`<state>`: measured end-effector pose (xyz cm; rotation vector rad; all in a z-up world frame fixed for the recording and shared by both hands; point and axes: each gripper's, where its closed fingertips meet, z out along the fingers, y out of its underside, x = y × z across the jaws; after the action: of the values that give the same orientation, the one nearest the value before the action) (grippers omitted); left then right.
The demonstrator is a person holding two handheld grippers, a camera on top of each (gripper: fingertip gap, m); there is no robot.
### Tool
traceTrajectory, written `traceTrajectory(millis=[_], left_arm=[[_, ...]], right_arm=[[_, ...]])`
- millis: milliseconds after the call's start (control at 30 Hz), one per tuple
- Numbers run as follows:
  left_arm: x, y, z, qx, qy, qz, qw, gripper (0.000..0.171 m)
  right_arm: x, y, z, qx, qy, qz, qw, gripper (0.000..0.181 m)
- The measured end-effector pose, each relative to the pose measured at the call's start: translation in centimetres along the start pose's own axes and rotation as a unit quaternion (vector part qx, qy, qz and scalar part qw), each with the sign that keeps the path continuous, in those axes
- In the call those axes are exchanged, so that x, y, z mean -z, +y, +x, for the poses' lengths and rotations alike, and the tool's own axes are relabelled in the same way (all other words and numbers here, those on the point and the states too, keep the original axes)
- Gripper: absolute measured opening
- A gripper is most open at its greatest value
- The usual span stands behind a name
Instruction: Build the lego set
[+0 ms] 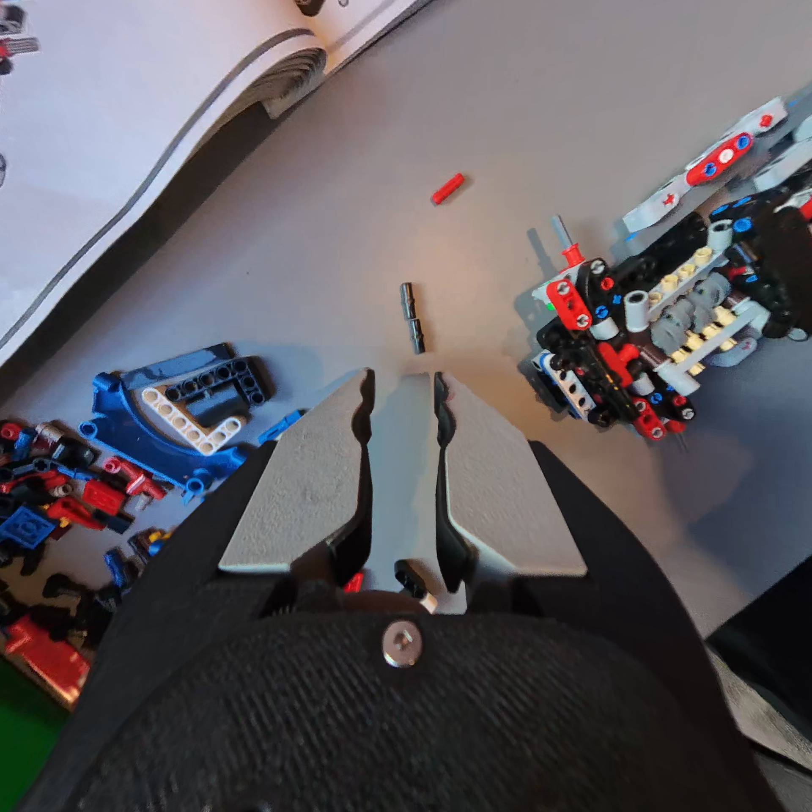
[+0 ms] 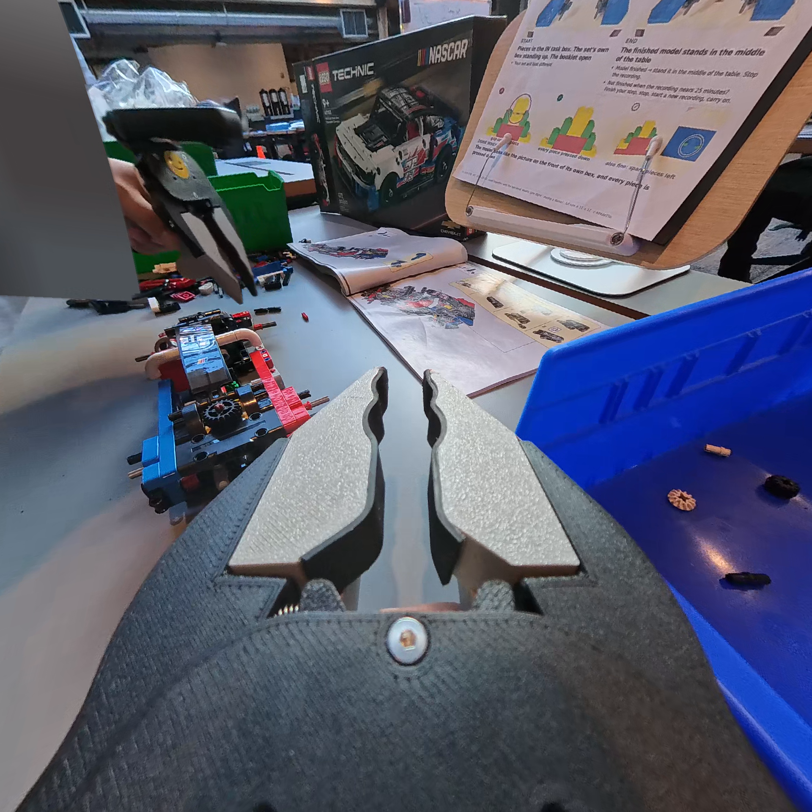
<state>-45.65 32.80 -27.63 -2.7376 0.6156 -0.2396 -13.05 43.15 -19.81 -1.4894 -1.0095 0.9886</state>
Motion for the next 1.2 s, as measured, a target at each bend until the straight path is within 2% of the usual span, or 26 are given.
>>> traceTrajectory(millis=[100, 167, 200, 267, 400, 533, 633, 700, 767, 900, 1200], left_arm=[[1.2, 0.1, 0.2, 0.018, -0.056, 0.046, 0.997, 0.024], [2.6, -1.4, 2.0, 0.005, -0.077, 0.145, 0.986, 0.024], [3.4, -2.2, 3.8, -0.008, -0.066, 0.209, 0.976, 0.024], [4.2, -2.5, 6.3, -0.024, -0.068, 0.296, 0.952, 0.024], [4.2, -2.1, 7.3, 0.01, -0.113, 0.397, 0.911, 0.02], [6.0, -3.2, 8.5, -0.036, -0.15, 0.481, 0.863, 0.013], [6.5, -3.8, 9.0, -0.049, -0.146, 0.509, 0.847, 0.01], [6.8, -4.1, 9.3, -0.047, -0.119, 0.528, 0.84, 0.01], [6.9, -4.0, 9.6, -0.044, -0.08, 0.533, 0.841, 0.014], [7.2, -4.0, 9.5, -0.034, -0.054, 0.541, 0.838, 0.014], [7.3, -4.0, 8.9, -0.015, -0.072, 0.543, 0.836, 0.012]], right_arm=[[0.0, 0.0, 0.0, 0.001, 0.0, 0.0, 1.0, 0.012], [0.0, 0.0, 0.0, 0.0, 0.0, 0.0, 1.0, 0.012], [0.0, 0.0, 0.0, 0.0, 0.0, 0.0, 1.0, 0.012], [-0.1, 0.1, 0.0, -0.001, -0.001, -0.002, 1.0, 0.013], [-0.3, 0.0, -0.3, 0.004, -0.011, 0.001, 1.0, 0.016], [-0.4, -0.2, -0.8, 0.016, -0.023, 0.008, 1.0, 0.019], [-0.4, -0.4, -0.6, 0.019, -0.016, 0.012, 1.0, 0.02], [-0.7, -0.4, -0.2, 0.018, -0.011, 0.011, 1.0, 0.02], [-1.0, -0.3, 0.2, 0.018, -0.008, 0.006, 1.0, 0.021], [-1.8, -0.2, 0.9, 0.033, 0.008, -0.002, 0.999, 0.021], [-3.1, -0.1, 1.6, 0.05, 0.03, -0.012, 0.998, 0.023]])
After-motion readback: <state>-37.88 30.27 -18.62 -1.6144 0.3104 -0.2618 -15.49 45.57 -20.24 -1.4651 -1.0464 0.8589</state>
